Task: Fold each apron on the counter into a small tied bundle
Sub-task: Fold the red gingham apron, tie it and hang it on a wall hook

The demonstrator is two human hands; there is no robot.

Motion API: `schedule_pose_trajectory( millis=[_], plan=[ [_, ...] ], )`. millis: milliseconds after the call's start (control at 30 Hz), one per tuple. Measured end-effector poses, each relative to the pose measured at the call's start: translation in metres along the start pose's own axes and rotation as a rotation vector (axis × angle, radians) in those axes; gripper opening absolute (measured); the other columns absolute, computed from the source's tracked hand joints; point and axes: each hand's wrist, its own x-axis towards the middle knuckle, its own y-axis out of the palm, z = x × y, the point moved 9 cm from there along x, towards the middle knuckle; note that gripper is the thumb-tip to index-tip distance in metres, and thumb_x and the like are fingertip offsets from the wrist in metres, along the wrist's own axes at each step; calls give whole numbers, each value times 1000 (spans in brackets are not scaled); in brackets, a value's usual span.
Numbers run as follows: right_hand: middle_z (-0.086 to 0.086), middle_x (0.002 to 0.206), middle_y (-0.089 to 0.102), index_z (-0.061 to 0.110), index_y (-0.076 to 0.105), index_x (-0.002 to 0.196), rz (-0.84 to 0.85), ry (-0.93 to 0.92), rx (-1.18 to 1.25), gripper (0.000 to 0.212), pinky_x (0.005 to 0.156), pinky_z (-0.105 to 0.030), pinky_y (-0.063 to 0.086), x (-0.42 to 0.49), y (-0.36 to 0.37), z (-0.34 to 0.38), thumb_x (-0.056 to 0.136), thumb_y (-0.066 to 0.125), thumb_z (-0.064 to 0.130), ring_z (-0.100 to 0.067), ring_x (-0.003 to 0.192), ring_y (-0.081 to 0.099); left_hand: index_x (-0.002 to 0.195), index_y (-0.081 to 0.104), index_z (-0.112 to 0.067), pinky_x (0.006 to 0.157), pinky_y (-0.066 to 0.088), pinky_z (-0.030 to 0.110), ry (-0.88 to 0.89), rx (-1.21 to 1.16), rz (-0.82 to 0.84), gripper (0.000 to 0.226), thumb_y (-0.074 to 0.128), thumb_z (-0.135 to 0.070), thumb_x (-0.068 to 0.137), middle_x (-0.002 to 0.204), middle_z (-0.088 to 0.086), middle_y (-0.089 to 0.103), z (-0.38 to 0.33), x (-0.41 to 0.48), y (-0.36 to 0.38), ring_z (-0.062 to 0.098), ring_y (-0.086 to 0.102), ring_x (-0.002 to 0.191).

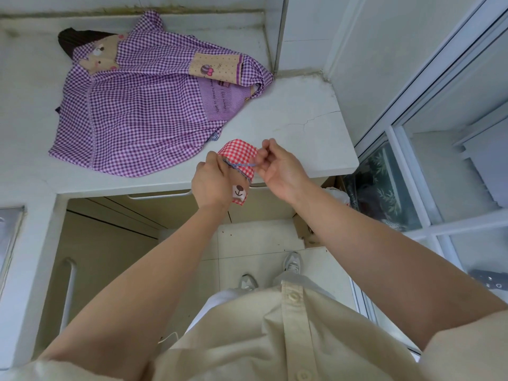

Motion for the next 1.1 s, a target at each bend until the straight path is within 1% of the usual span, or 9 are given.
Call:
schedule_pose_trajectory(
  millis=[100,267,433,533,633,767,900,1000,1100],
  plan=[
    [7,54,33,12,55,81,-38,-44,-428,33,47,-19,26,1,-3,-7,106,36,20,-4,42,28,108,52,-4,65,34,33,-5,-10,-20,33,29,-29,106,90,11,54,5,2,-3,22,50,76],
    [-2,81,68,6,67,79,-113,-320,-1268,29,66,-26,38,-3,13,4,99,48,17,-12,73,54,104,50,-6,62,34,33,43,9,-42,32,30,-30,106,87,9,51,3,-2,-4,23,49,72],
    [-17,76,67,-4,66,78,-55,-393,-1653,32,69,-38,45,-2,33,-1,94,59,23,-30,71,59,101,52,-7,61,38,33,25,-26,-59,30,33,-30,104,88,11,55,8,-1,-1,25,53,73],
    [-5,58,54,6,58,60,-79,-227,-1426,37,55,-30,37,4,21,-8,91,66,24,-20,57,48,100,52,-6,66,49,39,-71,-96,-83,28,35,-28,104,90,11,58,19,2,-6,26,58,79],
    [0,67,54,10,62,77,-184,83,-892,24,39,-16,28,0,-8,-24,86,74,29,-9,51,38,98,53,-4,68,47,40,-68,-145,-118,29,35,-26,103,90,12,59,18,2,-10,26,57,79],
    [7,49,39,19,53,71,-137,338,-662,31,37,-17,17,1,-22,-42,86,73,37,-6,39,19,85,45,-9,63,37,38,-14,-285,-86,26,33,-23,104,77,7,52,13,3,-2,24,49,71],
    [8,52,47,22,50,70,-88,359,-540,30,39,-16,15,13,-25,-33,87,70,37,-4,40,20,77,43,-12,57,38,31,65,-589,118,30,34,-20,104,66,-3,44,3,14,8,10,41,60],
    [10,51,45,23,55,77,-18,246,-610,19,40,-16,14,32,-24,-12,89,68,29,-2,42,24,78,49,-7,52,42,19,125,-711,334,29,37,-13,104,66,3,49,-6,25,11,6,48,54],
    [6,56,42,22,59,80,75,139,-703,14,42,-17,15,54,-16,11,91,66,25,-2,45,26,79,57,-6,62,46,16,214,-649,402,30,40,-10,103,77,8,58,-10,51,9,13,59,75]
  ],
)
